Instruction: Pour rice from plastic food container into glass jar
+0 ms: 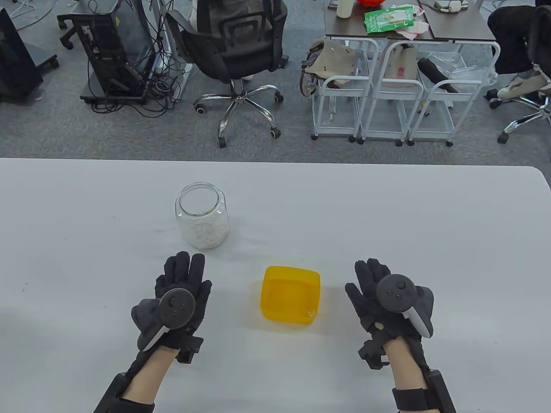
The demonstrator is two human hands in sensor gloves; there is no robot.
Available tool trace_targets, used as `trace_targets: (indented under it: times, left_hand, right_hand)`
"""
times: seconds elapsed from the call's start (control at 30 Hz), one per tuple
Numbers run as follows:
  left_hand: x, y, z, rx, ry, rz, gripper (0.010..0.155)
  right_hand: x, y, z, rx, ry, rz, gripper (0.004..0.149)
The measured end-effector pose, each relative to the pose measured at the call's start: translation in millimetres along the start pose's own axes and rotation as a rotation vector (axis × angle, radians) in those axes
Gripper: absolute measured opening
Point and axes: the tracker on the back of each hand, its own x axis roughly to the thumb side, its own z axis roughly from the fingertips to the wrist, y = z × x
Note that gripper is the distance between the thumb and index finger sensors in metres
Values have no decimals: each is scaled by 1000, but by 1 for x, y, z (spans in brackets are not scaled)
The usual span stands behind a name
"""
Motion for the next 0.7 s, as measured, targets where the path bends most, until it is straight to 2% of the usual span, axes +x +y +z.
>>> trace_targets:
  times: [0.17,0.3,0.7]
  left_hand:
    - [-6,-3,-1,-8,-36,-81,64]
    - [-9,-3,-4,-31,-34,-33,65]
    - [-19,8,-3,2,1,-5,65]
  right_hand:
    - [1,1,0,-1,-2,8,69]
    - [3,1,0,-11,-17,29,69]
    - [9,3,2,-14,-40,44,69]
